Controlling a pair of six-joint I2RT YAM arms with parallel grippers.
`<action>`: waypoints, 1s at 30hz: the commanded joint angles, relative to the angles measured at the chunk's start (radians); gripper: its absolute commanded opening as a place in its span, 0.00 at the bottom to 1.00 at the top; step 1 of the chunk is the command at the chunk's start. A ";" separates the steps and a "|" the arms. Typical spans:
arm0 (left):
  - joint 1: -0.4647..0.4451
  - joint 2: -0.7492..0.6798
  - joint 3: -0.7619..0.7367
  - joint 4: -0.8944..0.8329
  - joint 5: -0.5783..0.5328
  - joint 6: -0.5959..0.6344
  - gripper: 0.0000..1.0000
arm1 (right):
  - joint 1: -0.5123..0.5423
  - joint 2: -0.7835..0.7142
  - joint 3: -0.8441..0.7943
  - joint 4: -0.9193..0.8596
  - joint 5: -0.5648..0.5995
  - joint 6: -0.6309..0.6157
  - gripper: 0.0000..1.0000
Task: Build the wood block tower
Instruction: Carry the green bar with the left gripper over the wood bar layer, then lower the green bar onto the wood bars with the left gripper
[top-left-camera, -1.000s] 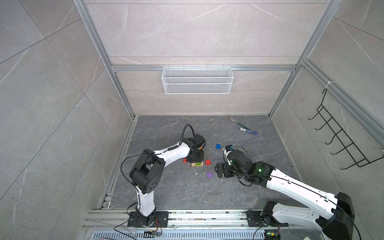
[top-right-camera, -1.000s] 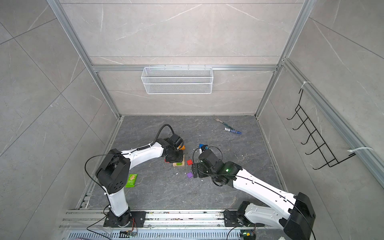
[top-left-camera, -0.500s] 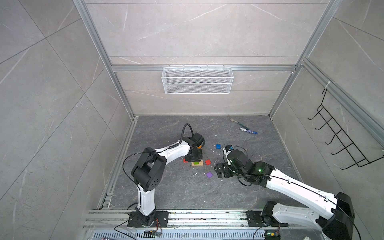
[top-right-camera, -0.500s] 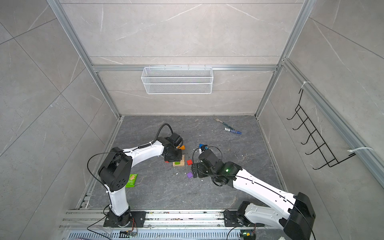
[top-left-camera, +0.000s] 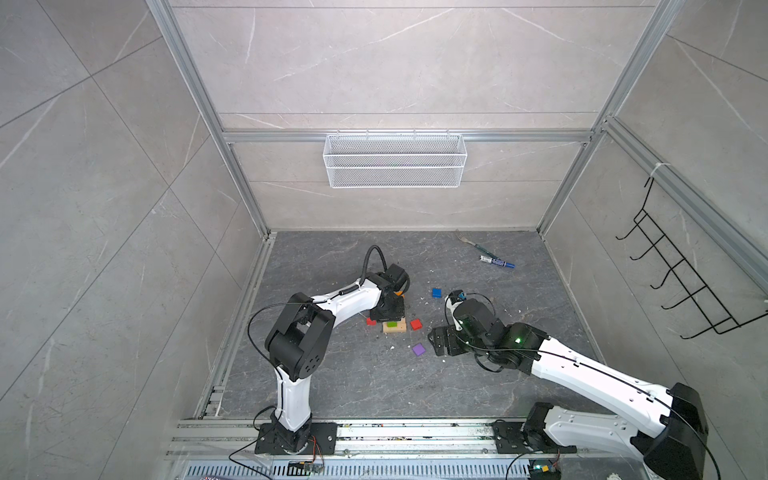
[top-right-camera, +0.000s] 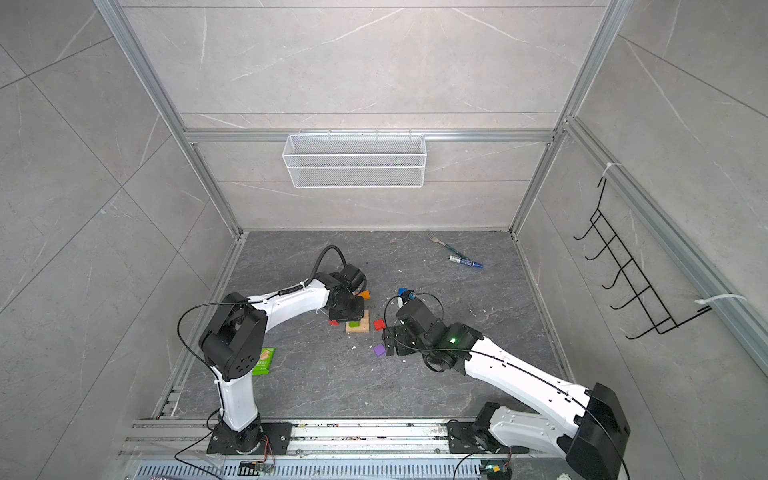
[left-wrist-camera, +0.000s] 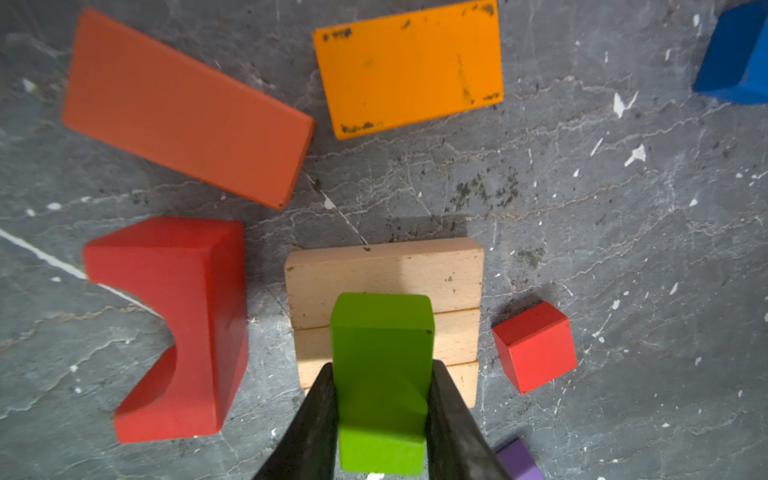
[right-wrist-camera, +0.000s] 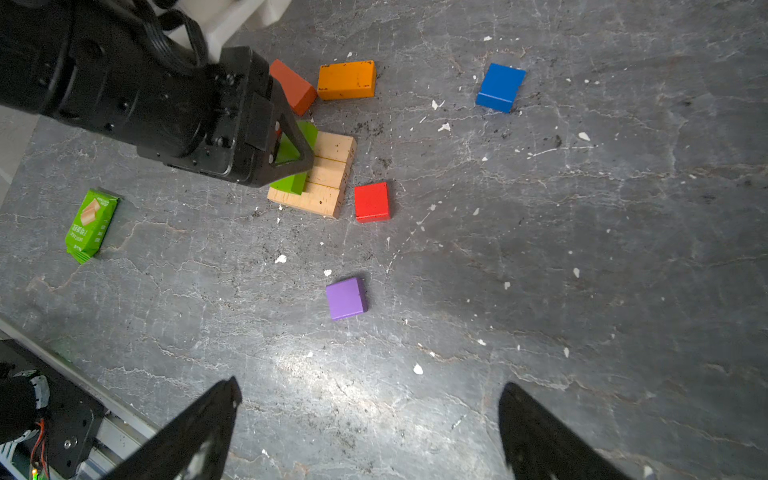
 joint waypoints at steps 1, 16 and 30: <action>0.007 0.006 0.029 -0.031 -0.019 -0.002 0.29 | -0.004 0.007 -0.010 -0.007 0.010 -0.020 0.99; 0.009 0.027 0.029 -0.029 -0.023 -0.012 0.29 | -0.003 0.014 -0.009 -0.010 0.011 -0.019 0.99; 0.010 0.039 0.019 -0.019 -0.034 -0.025 0.31 | -0.004 0.019 -0.016 -0.009 0.010 -0.018 0.99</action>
